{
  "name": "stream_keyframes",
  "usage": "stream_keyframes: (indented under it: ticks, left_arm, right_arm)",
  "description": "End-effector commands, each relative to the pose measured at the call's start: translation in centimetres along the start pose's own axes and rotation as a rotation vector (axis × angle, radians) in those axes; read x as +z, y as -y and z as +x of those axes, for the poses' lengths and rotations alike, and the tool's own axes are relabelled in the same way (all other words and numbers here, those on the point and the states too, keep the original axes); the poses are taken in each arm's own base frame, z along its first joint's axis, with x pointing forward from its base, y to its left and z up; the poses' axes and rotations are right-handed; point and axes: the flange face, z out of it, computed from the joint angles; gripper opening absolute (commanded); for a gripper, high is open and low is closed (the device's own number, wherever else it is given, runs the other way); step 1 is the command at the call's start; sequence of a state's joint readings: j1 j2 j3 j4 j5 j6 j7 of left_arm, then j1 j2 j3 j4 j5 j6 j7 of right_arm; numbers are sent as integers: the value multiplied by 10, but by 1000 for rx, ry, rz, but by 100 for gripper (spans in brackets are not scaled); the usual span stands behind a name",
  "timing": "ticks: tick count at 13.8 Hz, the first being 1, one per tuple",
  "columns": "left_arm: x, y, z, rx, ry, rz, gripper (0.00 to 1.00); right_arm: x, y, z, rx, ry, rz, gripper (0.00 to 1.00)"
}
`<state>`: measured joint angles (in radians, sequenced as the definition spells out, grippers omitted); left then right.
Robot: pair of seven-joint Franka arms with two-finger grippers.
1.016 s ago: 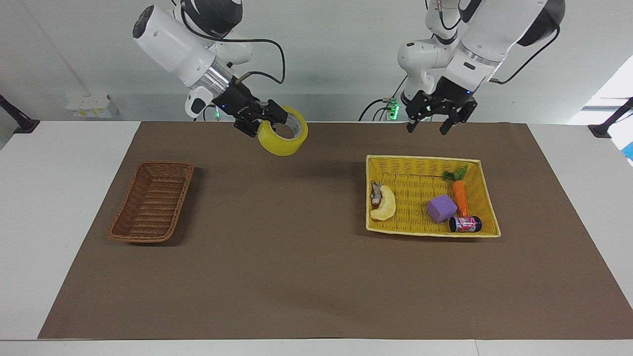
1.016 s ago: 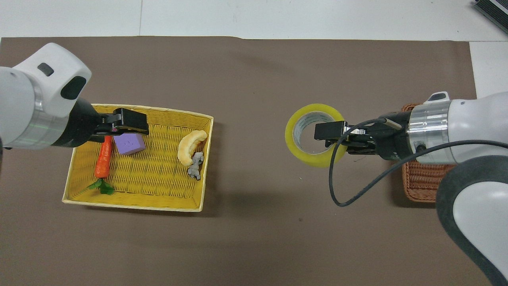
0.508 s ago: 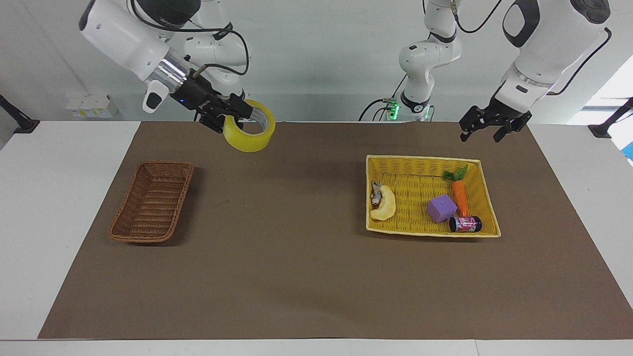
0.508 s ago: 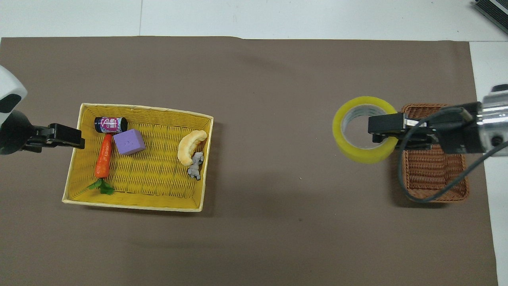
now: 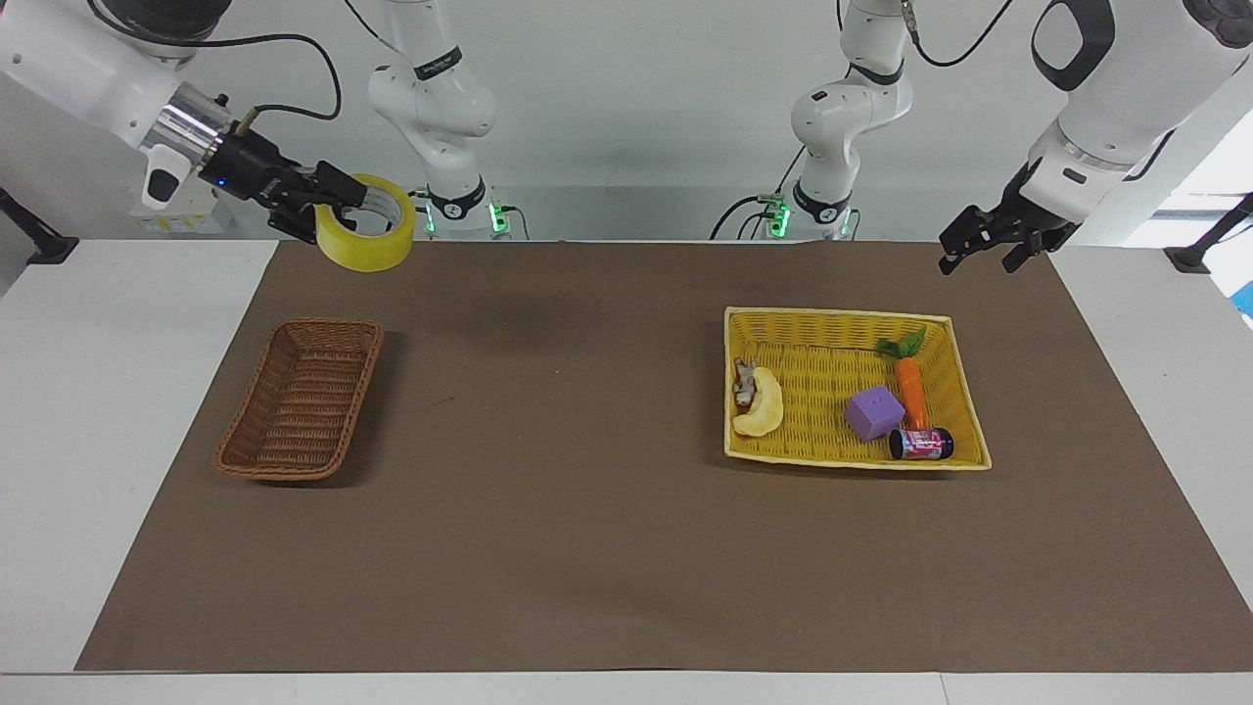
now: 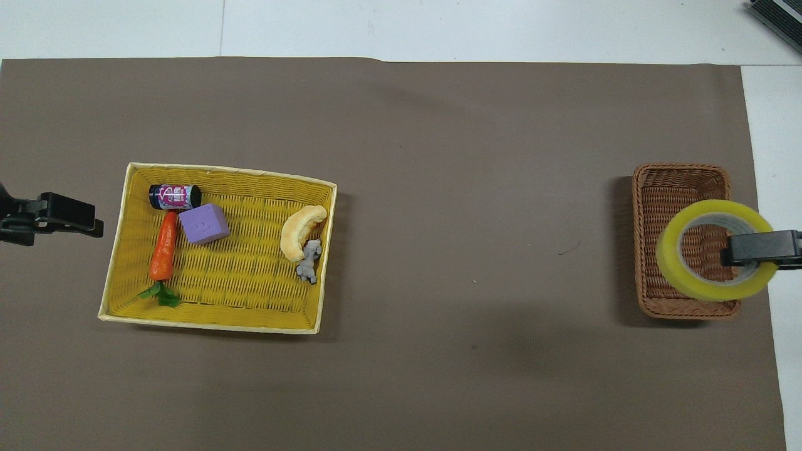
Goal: Move tape to another basket
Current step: 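Carry the tape with the right gripper and lower it into the wicker basket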
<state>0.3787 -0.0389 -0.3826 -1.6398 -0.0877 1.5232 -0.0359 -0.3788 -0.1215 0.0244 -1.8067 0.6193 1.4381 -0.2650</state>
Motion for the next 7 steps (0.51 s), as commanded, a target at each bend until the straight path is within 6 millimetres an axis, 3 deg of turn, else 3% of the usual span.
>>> stream_keyframes:
  ticks: [1,3,5,7]
  left_arm:
    - [-4,-4,14,59,11,44,100]
    - [-1,-8,8,101,24,47,100]
    - [-2,-2,9,85,11,45,100]
    - [-14,1,4,76,-16,54,100]
  right_arm:
    - [-28,-30,-13,20,-39,-105,0]
    - [-47,-53,-16,50,-72,-240,0]
    - [-40,-49,-13,35,-50,-278,0]
    - [-15,-58,10,-24,-21,-302,0]
